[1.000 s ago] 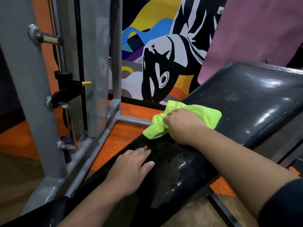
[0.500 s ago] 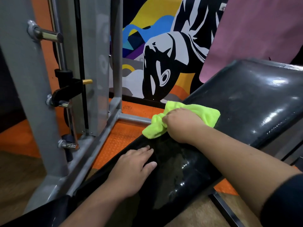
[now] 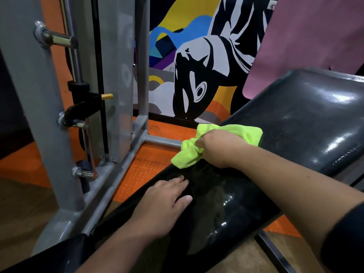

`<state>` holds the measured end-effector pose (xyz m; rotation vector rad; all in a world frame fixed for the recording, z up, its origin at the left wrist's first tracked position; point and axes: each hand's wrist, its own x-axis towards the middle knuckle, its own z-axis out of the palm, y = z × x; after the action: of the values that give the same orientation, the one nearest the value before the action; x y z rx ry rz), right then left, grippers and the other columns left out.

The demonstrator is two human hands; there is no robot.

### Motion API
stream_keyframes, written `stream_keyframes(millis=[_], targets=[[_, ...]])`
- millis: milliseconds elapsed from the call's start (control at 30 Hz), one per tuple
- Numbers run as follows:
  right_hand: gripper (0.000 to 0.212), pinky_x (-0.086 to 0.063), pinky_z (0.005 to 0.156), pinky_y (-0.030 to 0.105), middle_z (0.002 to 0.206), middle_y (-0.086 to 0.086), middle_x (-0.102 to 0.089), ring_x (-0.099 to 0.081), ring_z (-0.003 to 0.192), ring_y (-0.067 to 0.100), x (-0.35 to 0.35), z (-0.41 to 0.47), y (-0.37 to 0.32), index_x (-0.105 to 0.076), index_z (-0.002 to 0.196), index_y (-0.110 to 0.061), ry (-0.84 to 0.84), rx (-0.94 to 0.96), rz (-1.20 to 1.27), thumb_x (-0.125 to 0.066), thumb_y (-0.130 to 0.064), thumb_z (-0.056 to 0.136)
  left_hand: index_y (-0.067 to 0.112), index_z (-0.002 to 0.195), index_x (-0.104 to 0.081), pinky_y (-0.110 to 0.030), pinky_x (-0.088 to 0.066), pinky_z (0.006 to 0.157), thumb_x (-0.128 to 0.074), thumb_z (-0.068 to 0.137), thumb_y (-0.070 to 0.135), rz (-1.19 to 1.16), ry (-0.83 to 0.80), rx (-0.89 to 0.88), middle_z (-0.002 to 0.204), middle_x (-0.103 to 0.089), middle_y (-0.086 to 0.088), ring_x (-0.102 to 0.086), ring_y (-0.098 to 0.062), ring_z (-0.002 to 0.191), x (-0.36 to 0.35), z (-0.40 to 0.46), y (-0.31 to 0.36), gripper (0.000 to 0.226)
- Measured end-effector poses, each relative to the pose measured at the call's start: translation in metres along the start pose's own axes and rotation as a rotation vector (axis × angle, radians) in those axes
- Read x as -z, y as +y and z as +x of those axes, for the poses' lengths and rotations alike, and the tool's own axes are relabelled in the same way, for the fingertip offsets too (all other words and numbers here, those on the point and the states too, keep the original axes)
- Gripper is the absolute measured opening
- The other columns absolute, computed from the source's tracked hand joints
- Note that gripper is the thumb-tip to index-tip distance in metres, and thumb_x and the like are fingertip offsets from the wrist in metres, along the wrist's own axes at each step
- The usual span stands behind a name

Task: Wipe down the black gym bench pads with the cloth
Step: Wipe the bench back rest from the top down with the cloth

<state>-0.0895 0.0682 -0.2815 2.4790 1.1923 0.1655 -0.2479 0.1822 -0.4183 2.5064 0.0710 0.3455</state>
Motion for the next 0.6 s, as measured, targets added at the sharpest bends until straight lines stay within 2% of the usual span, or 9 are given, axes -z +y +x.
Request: stream_keyframes(millis=[100, 167, 233, 333, 467, 567, 600], targets=[[0.027, -0.056, 0.084, 0.043, 0.100, 0.004, -0.063, -0.062, 0.094, 0.028, 0.006, 0.010, -0.005, -0.063, 0.108, -0.018, 0.047, -0.060, -0.028, -0.049, -0.011, 0.086, 0.040, 0.149, -0.028, -0.030, -0.022, 0.116, -0.036, 0.096, 0.058, 0.026, 0.001, 0.003, 0.155, -0.022, 0.024, -0.021, -0.003, 0.141, 0.000, 0.001, 0.001, 0.056], [0.027, -0.053, 0.085, 0.039, 0.098, 0.004, -0.064, -0.062, 0.092, 0.027, 0.003, 0.014, -0.014, -0.063, 0.109, -0.017, 0.067, -0.028, -0.071, -0.050, -0.011, 0.086, 0.040, 0.149, -0.029, -0.032, -0.023, 0.116, -0.035, 0.096, 0.059, 0.039, -0.004, -0.001, 0.156, -0.022, 0.023, -0.022, -0.005, 0.141, 0.000, 0.001, -0.001, 0.056], [0.029, -0.051, 0.086, 0.036, 0.104, 0.004, -0.064, -0.061, 0.097, 0.028, 0.001, 0.012, -0.012, -0.061, 0.114, -0.018, 0.002, 0.003, -0.065, -0.049, -0.012, 0.088, 0.040, 0.148, -0.029, -0.034, -0.024, 0.116, -0.035, 0.096, 0.059, 0.025, -0.012, 0.001, 0.155, -0.023, 0.024, -0.023, -0.004, 0.141, 0.001, 0.001, 0.000, 0.056], [0.041, -0.055, 0.087, 0.045, 0.115, 0.007, -0.062, -0.061, 0.104, 0.030, 0.011, 0.014, -0.003, -0.056, 0.129, -0.021, -0.085, -0.050, -0.026, -0.048, -0.012, 0.090, 0.042, 0.148, -0.028, -0.034, -0.022, 0.117, -0.036, 0.095, 0.059, 0.014, -0.015, 0.010, 0.155, -0.021, 0.025, -0.020, -0.003, 0.142, 0.000, 0.000, 0.000, 0.056], [0.034, -0.056, 0.086, 0.046, 0.111, 0.009, -0.062, -0.062, 0.099, 0.031, 0.011, 0.024, -0.010, -0.061, 0.121, -0.017, -0.046, -0.062, -0.057, -0.050, -0.014, 0.089, 0.041, 0.148, -0.029, -0.034, -0.023, 0.116, -0.036, 0.095, 0.059, 0.037, -0.018, 0.009, 0.156, -0.022, 0.023, -0.021, -0.005, 0.142, 0.001, 0.002, 0.000, 0.056], [0.027, -0.056, 0.085, 0.046, 0.110, 0.006, -0.062, -0.060, 0.100, 0.029, 0.004, 0.016, -0.002, -0.058, 0.113, -0.023, -0.071, -0.012, -0.039, -0.048, -0.014, 0.090, 0.041, 0.148, -0.029, -0.032, -0.021, 0.116, -0.037, 0.096, 0.058, 0.020, -0.025, 0.013, 0.155, -0.021, 0.025, -0.020, -0.004, 0.142, 0.002, 0.001, 0.002, 0.055], [0.031, -0.055, 0.086, 0.046, 0.112, 0.006, -0.063, -0.060, 0.102, 0.029, 0.006, 0.015, 0.001, -0.058, 0.117, -0.024, -0.071, -0.023, -0.030, -0.047, -0.015, 0.090, 0.041, 0.148, -0.028, -0.032, -0.020, 0.116, -0.037, 0.096, 0.057, 0.015, -0.026, 0.017, 0.155, -0.021, 0.026, -0.019, -0.003, 0.142, 0.001, 0.000, 0.002, 0.055]])
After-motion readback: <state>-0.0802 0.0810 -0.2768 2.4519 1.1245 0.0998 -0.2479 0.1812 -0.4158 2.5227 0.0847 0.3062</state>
